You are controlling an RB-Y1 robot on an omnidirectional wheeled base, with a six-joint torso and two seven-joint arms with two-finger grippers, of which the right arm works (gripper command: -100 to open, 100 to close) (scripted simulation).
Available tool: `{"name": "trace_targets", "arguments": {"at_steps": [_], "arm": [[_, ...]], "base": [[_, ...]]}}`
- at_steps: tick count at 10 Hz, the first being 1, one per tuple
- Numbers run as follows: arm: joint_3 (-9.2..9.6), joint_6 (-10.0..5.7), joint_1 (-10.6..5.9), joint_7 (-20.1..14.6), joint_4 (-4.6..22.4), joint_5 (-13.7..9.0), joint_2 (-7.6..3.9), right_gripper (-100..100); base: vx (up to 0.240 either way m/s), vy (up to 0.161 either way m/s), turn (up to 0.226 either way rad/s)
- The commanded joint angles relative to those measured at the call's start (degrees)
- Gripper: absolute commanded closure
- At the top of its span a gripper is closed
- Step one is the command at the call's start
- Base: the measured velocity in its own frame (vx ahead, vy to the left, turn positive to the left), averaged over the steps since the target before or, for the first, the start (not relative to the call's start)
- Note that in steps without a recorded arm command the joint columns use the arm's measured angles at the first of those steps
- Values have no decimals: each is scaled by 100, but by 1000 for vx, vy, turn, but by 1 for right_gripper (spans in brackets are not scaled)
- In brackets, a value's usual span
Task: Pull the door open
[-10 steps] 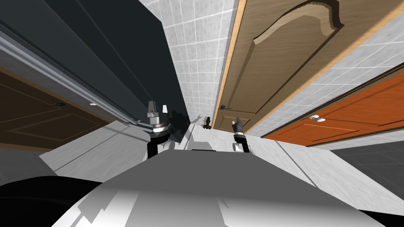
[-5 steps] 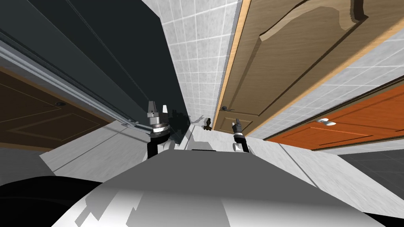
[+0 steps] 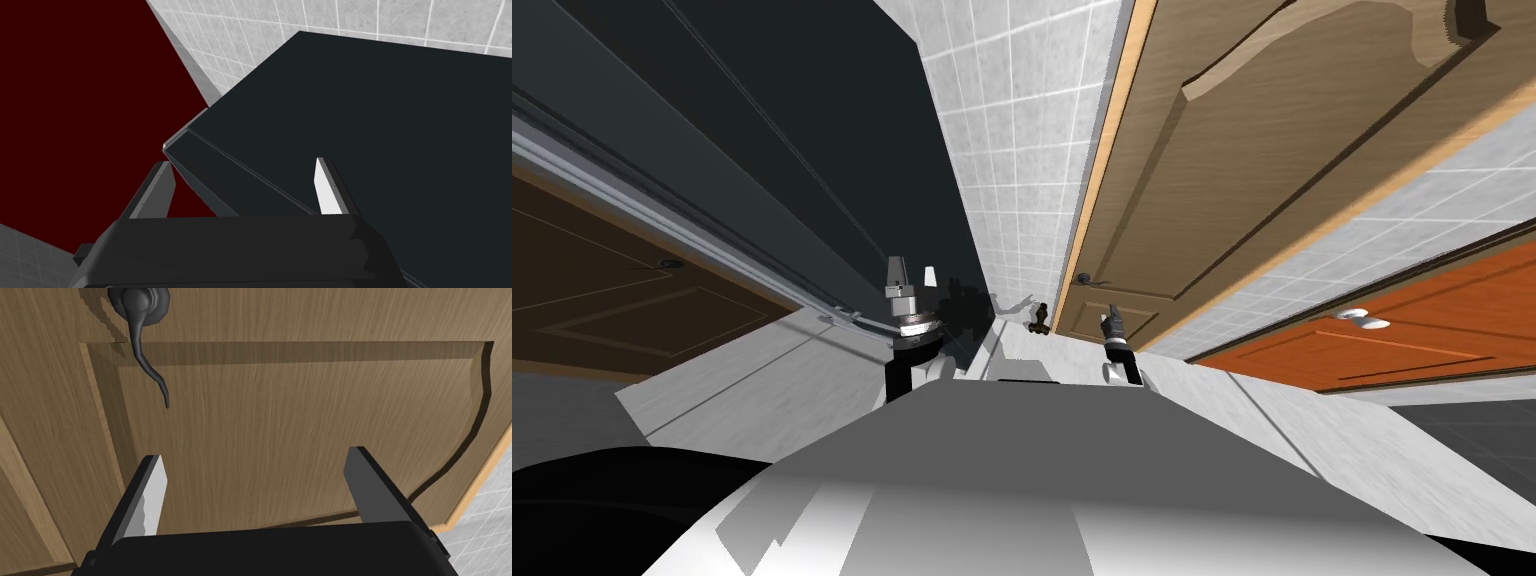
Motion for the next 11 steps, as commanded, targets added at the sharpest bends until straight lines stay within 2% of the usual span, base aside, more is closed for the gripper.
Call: {"name": "trace_targets", "arguments": {"at_steps": [1, 10, 11], "arm": [[-30, 25, -63, 5, 181, -21, -41, -100], [-171, 35, -480, 56, 1229, -112, -196, -100], [-195, 37, -554, 64, 1413, -128, -223, -100]], "base": [[99, -8, 32], [97, -4, 22], [120, -17, 35]]}}
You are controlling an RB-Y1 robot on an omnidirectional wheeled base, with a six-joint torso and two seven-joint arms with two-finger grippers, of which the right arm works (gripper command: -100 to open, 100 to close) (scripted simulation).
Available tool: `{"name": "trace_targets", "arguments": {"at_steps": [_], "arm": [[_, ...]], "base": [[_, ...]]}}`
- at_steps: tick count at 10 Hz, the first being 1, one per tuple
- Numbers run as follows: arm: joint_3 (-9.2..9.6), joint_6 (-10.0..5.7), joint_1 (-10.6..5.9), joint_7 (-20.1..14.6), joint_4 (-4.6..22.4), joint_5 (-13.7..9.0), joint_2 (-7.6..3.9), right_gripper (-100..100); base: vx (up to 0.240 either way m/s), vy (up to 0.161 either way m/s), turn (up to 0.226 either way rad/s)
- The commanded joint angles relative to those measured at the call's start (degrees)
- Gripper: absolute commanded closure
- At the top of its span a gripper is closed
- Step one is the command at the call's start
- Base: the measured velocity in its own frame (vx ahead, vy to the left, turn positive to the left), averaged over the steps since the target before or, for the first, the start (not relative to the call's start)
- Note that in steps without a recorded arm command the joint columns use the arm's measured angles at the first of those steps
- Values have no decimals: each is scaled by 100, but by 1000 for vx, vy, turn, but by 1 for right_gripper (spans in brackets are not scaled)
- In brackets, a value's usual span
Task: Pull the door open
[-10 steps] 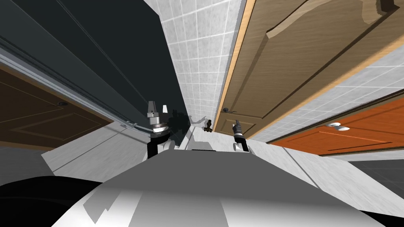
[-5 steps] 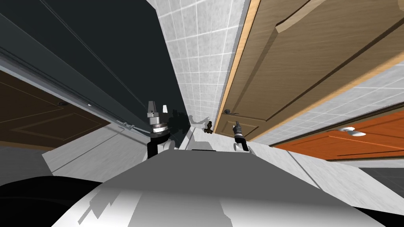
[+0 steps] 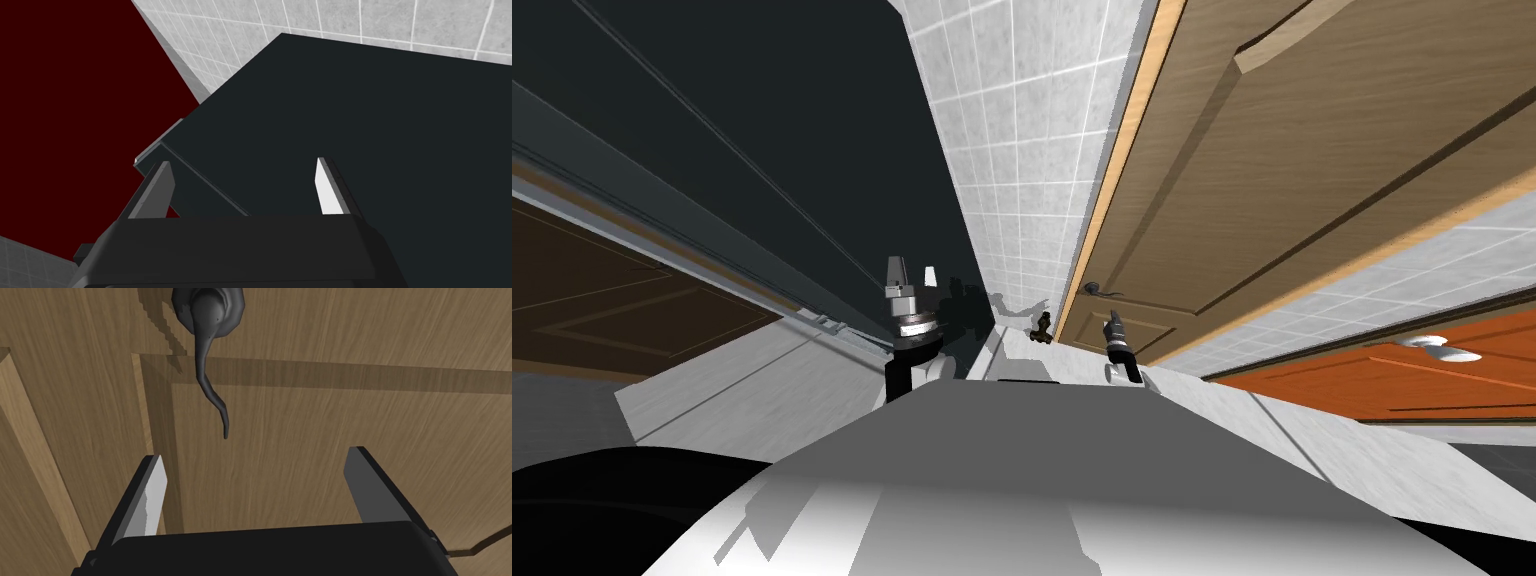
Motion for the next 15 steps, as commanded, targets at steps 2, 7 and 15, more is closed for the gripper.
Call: {"name": "trace_targets", "arguments": {"at_steps": [2, 7, 15], "arm": [[-31, 10, -84, 3, 228, -23, -48, -100], [-109, -62, -136, -51, 507, -71, -154, -100], [-323, -319, -7, -286, 850, -199, -467, -100]], "base": [[112, -12, 19], [111, -6, 39], [184, -34, 88]]}}
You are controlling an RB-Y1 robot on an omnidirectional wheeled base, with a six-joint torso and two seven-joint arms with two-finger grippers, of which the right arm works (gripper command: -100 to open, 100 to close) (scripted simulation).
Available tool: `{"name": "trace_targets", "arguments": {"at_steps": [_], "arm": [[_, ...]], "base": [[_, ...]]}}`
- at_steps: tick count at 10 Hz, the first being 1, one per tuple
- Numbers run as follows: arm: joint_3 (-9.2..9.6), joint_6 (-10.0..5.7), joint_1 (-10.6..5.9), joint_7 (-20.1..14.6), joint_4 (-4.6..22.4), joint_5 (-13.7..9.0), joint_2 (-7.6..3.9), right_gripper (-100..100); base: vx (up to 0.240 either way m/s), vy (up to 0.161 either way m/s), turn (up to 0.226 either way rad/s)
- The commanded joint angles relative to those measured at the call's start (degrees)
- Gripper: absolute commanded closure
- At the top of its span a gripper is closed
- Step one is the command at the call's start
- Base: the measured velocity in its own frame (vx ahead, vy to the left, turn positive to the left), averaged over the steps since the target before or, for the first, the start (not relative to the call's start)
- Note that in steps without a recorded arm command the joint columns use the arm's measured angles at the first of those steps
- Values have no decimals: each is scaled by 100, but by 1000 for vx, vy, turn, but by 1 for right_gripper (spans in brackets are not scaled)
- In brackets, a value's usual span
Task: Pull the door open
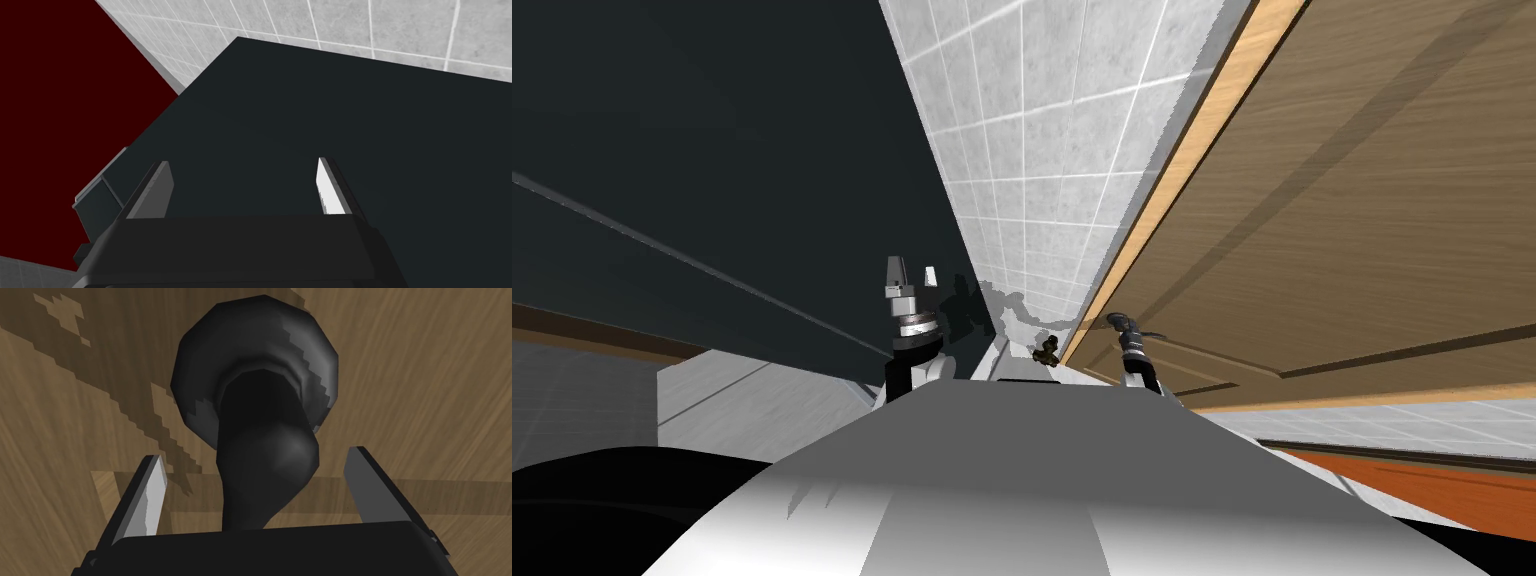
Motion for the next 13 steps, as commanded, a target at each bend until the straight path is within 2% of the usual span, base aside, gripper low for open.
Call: {"name": "trace_targets", "arguments": {"at_steps": [1, 6, 13], "arm": [[3, 15, 5, 9, -13, 2, 6, 100], [3, 15, 5, 9, -13, 2, 6, 100], [406, -119, 193, -417, -115, 145, -259, 100]], "base": [[-12, 3, -8], [-16, 2, 1], [-188, -39, 108]]}}
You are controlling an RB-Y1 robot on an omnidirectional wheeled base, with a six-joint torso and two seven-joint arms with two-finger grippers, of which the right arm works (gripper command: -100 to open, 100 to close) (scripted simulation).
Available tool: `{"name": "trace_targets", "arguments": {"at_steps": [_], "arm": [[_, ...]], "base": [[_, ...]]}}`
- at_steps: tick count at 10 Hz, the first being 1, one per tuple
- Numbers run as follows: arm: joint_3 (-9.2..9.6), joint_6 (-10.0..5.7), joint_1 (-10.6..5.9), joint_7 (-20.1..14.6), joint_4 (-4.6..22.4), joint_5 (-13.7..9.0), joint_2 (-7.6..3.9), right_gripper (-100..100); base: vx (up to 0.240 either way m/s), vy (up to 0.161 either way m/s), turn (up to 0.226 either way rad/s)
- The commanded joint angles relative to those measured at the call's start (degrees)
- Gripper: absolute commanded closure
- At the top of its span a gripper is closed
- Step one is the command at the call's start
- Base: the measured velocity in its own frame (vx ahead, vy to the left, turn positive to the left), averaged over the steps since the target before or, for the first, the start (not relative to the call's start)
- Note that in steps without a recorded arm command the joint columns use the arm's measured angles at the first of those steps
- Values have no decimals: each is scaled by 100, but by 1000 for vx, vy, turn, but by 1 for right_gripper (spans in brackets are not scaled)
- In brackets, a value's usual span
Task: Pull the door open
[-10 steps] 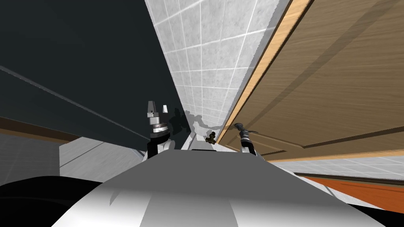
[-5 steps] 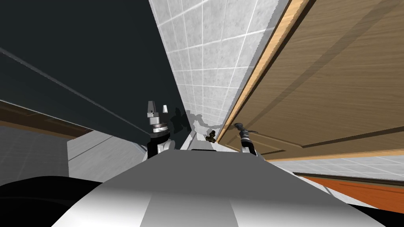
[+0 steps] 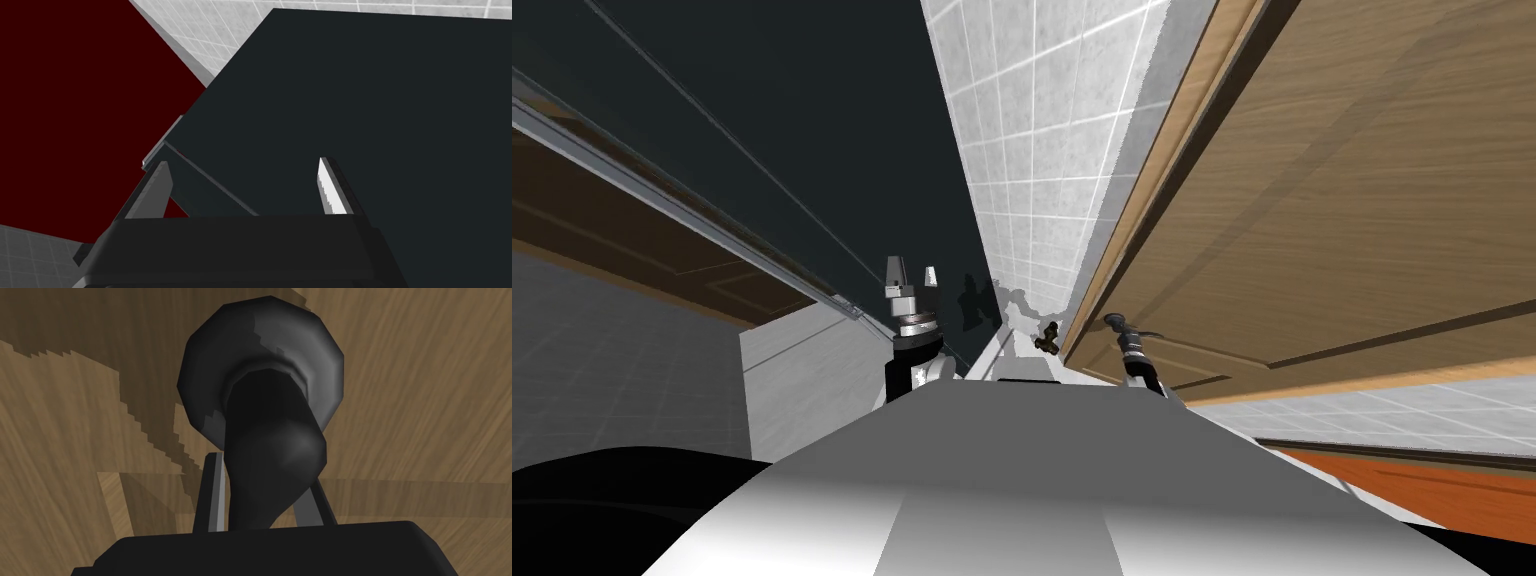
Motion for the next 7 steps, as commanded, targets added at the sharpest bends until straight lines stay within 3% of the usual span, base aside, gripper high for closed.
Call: {"name": "trace_targets", "arguments": {"at_steps": [1, 3, 4, 7], "arm": [[84, -47, 55, -100, -50, 35, -79, 100], [190, -86, 104, -212, -79, 73, -152, 100], [165, -55, 87, -174, -82, 61, -113, 100], [361, -235, 281, -397, -156, 126, -267, 100]], "base": [[-216, -56, 103], [-211, -25, 94], [-90, -6, 26], [-216, -45, 126]]}}
